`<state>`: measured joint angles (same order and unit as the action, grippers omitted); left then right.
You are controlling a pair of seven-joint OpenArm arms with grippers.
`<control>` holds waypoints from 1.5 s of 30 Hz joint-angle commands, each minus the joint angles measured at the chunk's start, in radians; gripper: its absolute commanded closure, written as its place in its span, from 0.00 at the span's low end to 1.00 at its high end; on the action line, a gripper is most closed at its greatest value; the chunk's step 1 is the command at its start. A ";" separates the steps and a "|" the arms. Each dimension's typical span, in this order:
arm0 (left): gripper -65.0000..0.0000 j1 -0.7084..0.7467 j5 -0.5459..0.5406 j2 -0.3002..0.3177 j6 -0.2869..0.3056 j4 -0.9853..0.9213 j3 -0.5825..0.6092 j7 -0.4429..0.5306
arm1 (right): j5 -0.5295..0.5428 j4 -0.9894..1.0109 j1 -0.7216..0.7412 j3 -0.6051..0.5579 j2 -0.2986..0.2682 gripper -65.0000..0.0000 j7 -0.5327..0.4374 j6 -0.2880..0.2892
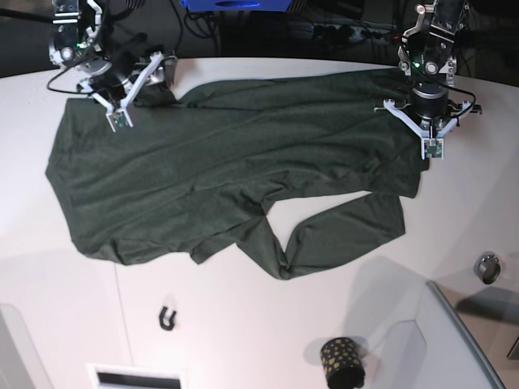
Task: Layout the t-shirt on the table in an organized manner, then fold the t-shirt properly
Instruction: 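Release the right gripper and move it to the shirt's corner, then grasp the shirt corner with the right gripper and pull it outward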
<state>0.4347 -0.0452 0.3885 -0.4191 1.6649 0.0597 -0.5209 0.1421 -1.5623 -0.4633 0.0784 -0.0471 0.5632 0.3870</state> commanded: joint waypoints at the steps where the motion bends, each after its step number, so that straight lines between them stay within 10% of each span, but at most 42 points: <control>1: 1.00 -0.003 0.014 0.013 -0.010 0.013 -0.005 0.017 | -0.046 0.021 -0.015 -0.001 0.000 0.50 0.022 -0.010; 5: 1.00 -0.004 0.014 0.013 -0.010 0.013 -0.005 0.017 | -0.060 0.007 -0.055 0.007 -0.001 1.00 -0.038 -0.012; 23: 1.00 -0.007 0.014 0.005 -0.010 0.013 0.002 0.018 | -0.057 -0.330 -0.210 0.039 -0.159 0.99 0.140 -0.004; 45: 1.00 -0.029 0.014 0.003 -0.010 -0.073 0.006 0.020 | -0.058 -0.246 -0.151 0.027 -0.138 0.97 0.222 -0.003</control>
<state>0.4080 -0.0463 0.3813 -0.4187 1.5795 0.0692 -0.5201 0.0780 -1.7935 -0.6102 0.0990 -0.1787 0.7898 0.3828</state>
